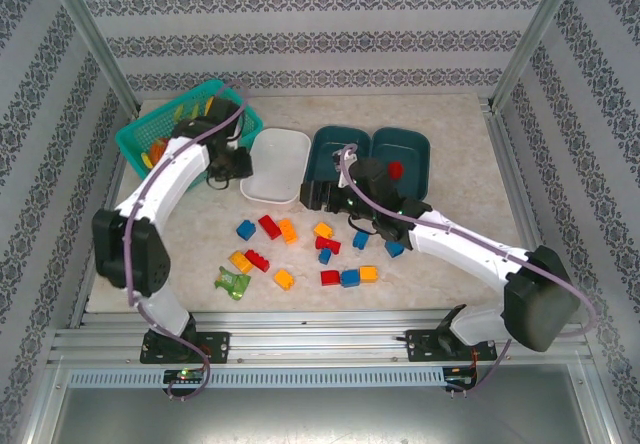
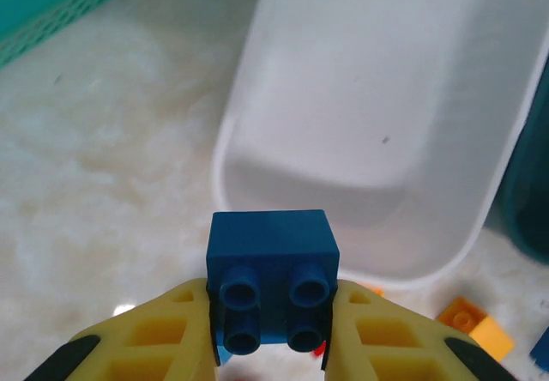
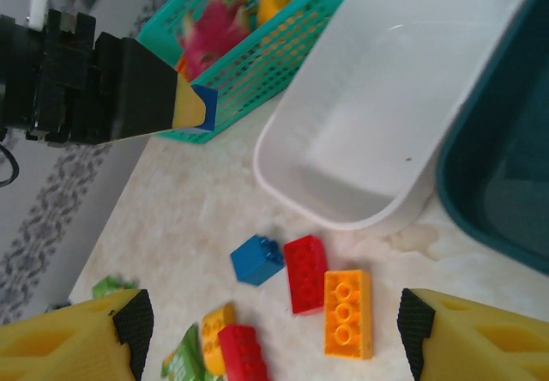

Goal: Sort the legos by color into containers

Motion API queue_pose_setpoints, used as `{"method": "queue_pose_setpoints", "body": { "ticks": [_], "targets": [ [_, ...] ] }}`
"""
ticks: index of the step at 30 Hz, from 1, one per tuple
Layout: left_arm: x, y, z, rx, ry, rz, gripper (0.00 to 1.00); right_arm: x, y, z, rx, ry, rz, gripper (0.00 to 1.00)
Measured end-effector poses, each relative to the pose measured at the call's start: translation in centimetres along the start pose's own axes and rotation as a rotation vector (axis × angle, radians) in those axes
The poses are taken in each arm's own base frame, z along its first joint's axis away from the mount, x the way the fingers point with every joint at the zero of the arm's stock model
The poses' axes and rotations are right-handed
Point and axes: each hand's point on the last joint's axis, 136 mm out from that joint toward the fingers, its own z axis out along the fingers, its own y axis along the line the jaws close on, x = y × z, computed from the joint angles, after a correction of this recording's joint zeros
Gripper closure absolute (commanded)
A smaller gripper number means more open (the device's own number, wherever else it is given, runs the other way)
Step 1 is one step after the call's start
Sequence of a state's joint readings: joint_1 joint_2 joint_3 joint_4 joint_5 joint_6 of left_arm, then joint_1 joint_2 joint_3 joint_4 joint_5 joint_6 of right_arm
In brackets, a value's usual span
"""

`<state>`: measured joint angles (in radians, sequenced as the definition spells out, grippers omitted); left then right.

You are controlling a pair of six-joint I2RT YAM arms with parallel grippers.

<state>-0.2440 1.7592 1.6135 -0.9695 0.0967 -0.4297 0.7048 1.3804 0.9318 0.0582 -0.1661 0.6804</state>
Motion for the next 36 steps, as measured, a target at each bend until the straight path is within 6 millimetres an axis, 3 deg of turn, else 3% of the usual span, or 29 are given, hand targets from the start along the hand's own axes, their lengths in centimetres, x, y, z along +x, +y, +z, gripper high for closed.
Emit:
{"method": "queue_pose_setpoints", "body": {
  "ticks": [4, 10, 16, 19, 23, 25, 26, 31, 33, 36],
  "targets": [
    [-1.8, -2.1, 4.0, -0.013, 0.050, 0.027, 0.71, -0.9, -2.3, 0.4, 0.069, -0.030, 0.069, 0.22],
    [-2.8, -3.1, 10.2, -0.056, 0.118, 0.041, 0.70, -2.1, -4.0, 0.0, 0.125, -0.078, 0.139, 0.23],
    [-2.8, -3.1, 14.2, -0.077, 0.170, 0.044, 0.68, -1.8, -5.0, -1.9, 0.160, -0.099, 0.170, 0.23],
    [-2.5, -3.0, 15.0, -0.078, 0.190, 0.045, 0.58, -1.2, -5.6, -2.8, 0.184, -0.097, 0.181, 0.22],
    [-2.6, -3.3, 14.9, -0.068, 0.190, 0.053, 0.36, -0.3, -6.7, -4.1, 0.236, -0.083, 0.230, 0.23],
    [-2.8, -3.4, 14.8, -0.062, 0.186, 0.055, 0.17, 0.2, -7.4, -4.9, 0.272, -0.073, 0.274, 0.24],
    [-2.9, -3.5, 14.7, -0.060, 0.183, 0.057, 0.13, 0.8, -7.8, -5.3, 0.298, -0.060, 0.306, 0.26],
    [-3.2, -4.3, 12.7, -0.053, 0.147, 0.073, 0.12, 4.1, -10.2, -7.9, 0.475, 0.045, 0.554, 0.28],
    [-2.8, -4.9, 10.4, -0.047, 0.107, 0.094, 0.12, 6.0, -10.8, -8.9, 0.537, 0.088, 0.681, 0.33],
    [-1.5, -7.3, 4.9, 0.009, 0.011, 0.153, 0.11, 9.2, -11.4, -10.3, 0.607, 0.125, 0.881, 0.32]
  ]
}}
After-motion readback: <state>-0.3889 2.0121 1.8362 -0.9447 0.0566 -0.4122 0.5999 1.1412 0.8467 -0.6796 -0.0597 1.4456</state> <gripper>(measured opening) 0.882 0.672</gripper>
